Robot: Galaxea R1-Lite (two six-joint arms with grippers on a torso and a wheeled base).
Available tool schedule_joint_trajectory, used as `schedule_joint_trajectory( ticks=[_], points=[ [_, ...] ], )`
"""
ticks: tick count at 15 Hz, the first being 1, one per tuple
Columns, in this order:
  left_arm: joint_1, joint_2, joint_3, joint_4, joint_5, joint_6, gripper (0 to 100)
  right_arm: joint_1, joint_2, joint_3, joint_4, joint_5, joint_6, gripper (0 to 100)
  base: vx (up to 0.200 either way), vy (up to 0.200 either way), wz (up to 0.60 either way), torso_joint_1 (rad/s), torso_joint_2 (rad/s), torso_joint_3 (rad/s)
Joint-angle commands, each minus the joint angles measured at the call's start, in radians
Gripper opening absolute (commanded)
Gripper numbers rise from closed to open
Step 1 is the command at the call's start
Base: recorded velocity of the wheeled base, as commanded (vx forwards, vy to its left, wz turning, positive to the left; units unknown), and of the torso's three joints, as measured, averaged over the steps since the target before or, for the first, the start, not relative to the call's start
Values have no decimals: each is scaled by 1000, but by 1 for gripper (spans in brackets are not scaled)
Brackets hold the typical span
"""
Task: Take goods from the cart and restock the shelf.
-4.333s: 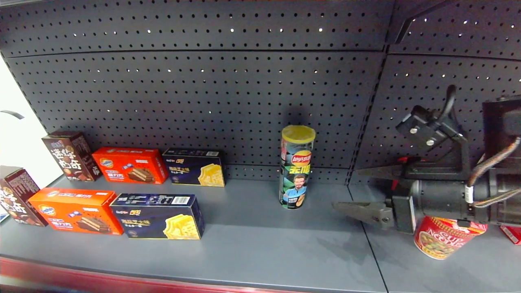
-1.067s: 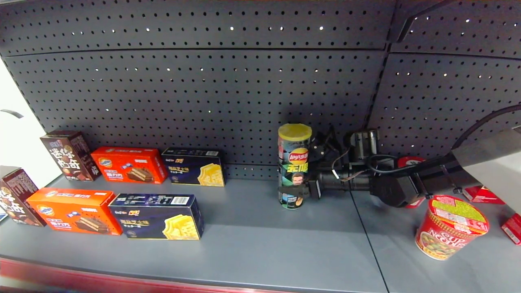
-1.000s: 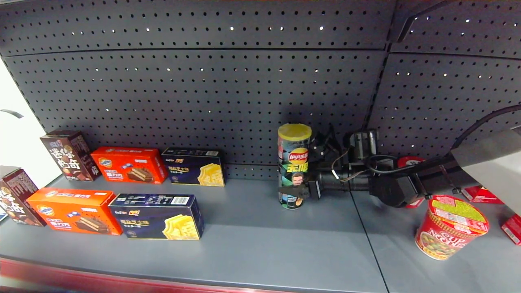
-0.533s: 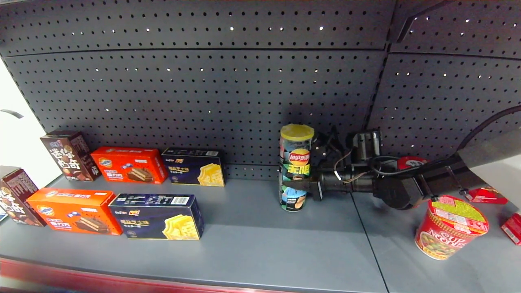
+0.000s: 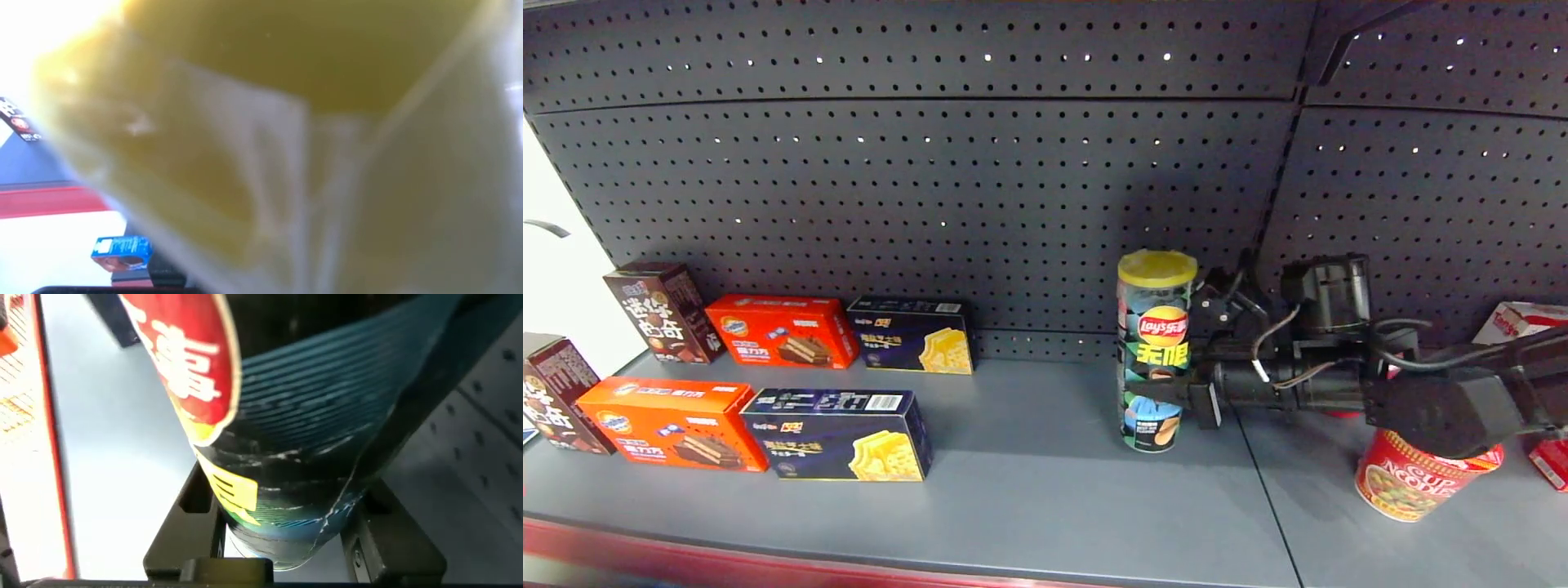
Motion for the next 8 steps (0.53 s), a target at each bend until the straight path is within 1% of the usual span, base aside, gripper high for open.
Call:
schedule_joint_trajectory(
  ticks=[1,2,4,5,7,8],
  points=[
    [0,-11,-1,0,0,1,0,12,-137,67,3,-19,4,0,0,0,0,0,0,0],
    [0,-12,-3,0,2,1,0,18,-166,90,0,-22,10,0,0,0,0,0,0,0],
    [-1,-11,-16,-1,2,-1,0,43,-255,181,-17,-30,44,0,0,0,0,0,0,0],
    [0,-11,-19,-1,2,-1,0,46,-263,197,-27,-30,50,0,0,0,0,0,0,0],
    [5,-12,-26,2,5,-7,0,61,-267,271,-161,-34,83,0,0,0,0,0,0,0],
    [6,-14,-26,2,6,-7,0,77,-267,308,-205,-62,102,0,0,0,0,0,0,0]
  ],
)
